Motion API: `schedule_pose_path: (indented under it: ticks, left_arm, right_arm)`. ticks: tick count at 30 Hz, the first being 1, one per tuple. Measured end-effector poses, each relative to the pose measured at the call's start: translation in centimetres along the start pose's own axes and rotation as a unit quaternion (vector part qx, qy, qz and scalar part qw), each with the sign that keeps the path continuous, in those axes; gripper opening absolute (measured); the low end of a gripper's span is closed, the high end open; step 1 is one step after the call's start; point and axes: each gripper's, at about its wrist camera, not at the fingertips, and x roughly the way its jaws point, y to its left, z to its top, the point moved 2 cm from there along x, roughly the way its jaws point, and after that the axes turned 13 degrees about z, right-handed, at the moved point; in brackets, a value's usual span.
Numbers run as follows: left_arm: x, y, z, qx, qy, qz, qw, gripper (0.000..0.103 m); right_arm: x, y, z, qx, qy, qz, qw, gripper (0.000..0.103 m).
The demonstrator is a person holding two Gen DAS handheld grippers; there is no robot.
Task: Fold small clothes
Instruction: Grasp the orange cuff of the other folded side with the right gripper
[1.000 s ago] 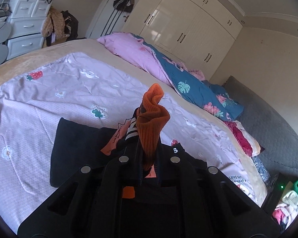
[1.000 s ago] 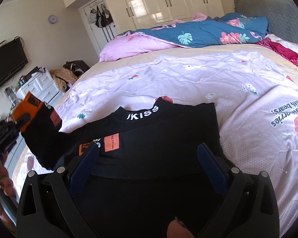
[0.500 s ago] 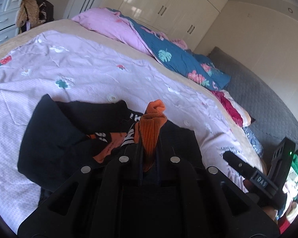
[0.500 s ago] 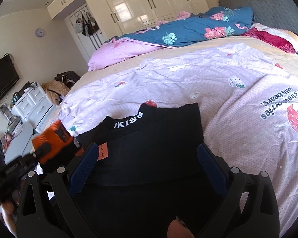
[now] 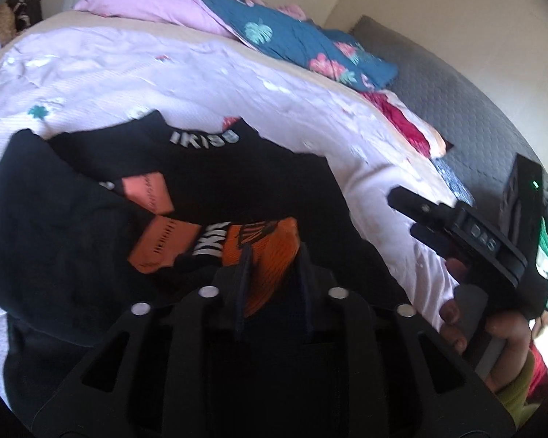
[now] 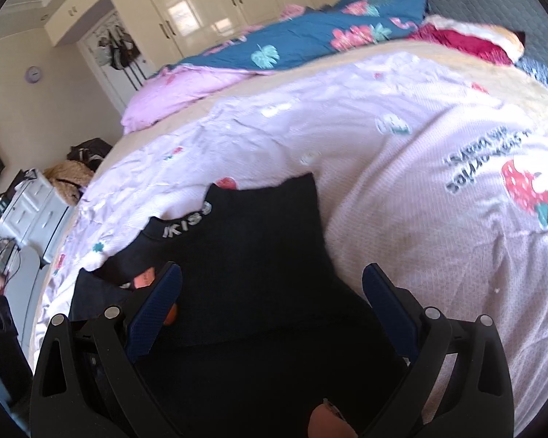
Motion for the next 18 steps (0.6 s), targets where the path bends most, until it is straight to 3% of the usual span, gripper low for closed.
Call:
schedule_pose_path:
  ticks: [1, 5, 8, 14, 18]
  left_arm:
    - [0.0, -0.2, -0.1, 0.004, 0.003, -0.005, 1.0000, 0.033]
    - [-0.6, -0.1, 0.2, 0.007, -0.002, -0.015, 0.9999, 0.048]
    - [-1.4, 1.3, 1.0, -0.009, -0.019, -0.003, 0.9998, 0.064]
    - [-2.4, 5.9, 2.5, -0.035, -0.048, 0.112, 0.9920, 0.083]
    - [-3.5, 9.3, 3.1, -0.067, -0.063, 0.172, 0.9809, 0.091]
  right_arm:
    - [0.2, -0.3, -0.1, 0.008, 0.004, 0.000, 1.000, 0.099]
    - [0.9, -0.6, -0.5, 0.008, 0.022, 0.000, 1.000, 0.098]
    - [1.4, 0.2, -1.0, -0.002, 0.041, 0.016, 0.999, 0.098]
    - [3.7, 3.2, -3.5, -0.032, 0.100, 0.054, 0.993, 0.097]
    - [5.5, 4.8, -5.7, -0.038, 0.142, 0.068, 0.987, 0.078]
